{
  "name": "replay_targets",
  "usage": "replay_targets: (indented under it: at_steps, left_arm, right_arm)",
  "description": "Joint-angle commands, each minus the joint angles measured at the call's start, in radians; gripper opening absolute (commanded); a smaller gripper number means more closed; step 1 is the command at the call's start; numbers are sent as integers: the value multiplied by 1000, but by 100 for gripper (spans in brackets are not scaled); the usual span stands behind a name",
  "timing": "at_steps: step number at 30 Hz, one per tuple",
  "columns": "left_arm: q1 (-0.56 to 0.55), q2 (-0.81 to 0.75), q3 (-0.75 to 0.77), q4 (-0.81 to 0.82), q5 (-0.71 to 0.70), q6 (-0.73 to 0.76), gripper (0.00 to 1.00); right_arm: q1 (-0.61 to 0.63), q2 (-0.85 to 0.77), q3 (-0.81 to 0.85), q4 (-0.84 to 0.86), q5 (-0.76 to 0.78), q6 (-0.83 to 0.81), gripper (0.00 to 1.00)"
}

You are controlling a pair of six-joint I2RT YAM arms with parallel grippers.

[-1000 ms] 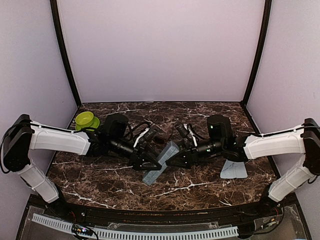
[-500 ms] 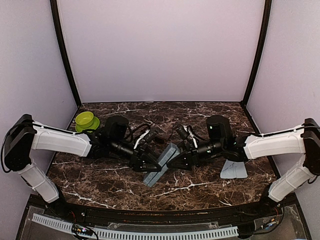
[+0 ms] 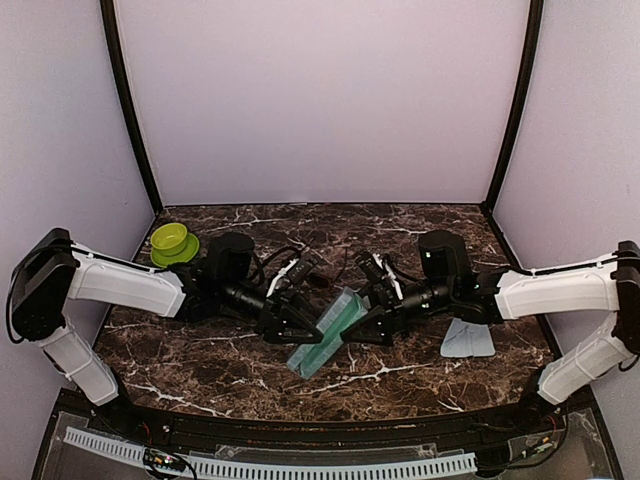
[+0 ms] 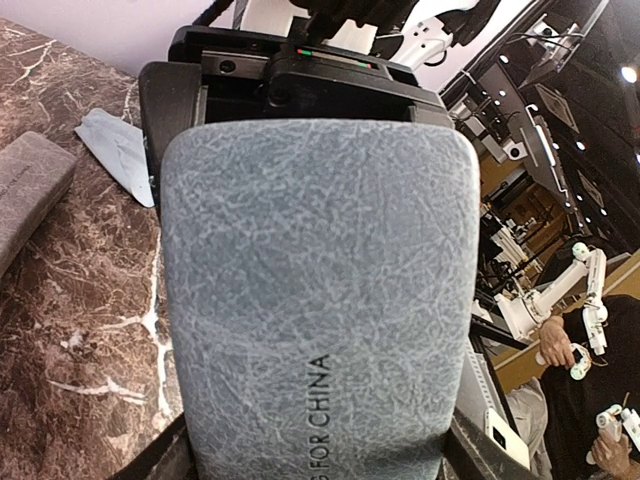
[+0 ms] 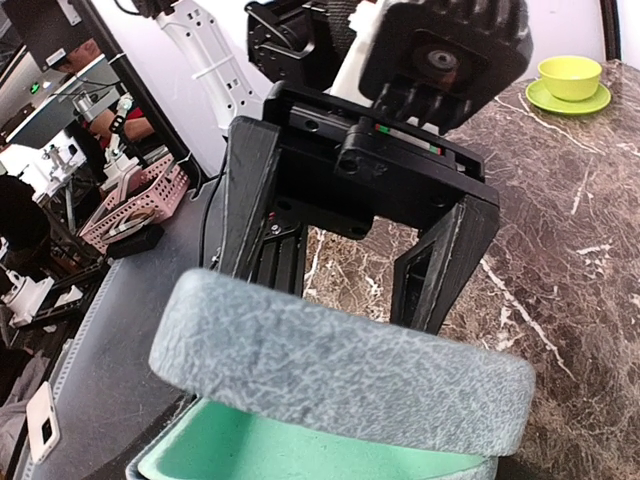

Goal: Organize the sunglasses
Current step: Open the sunglasses case.

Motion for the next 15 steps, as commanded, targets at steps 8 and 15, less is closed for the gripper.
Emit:
replay_targets:
  at_steps: [8,15]
  left_arm:
    - [96,-21,-23,0,-3,-71,70]
    - [126,-13,-26,2,-22,-96,73]
  right_arm:
    - [5,-34,-15,-103,-130,-139,4]
    - [6,-40,-19,-117,-152,-149,2]
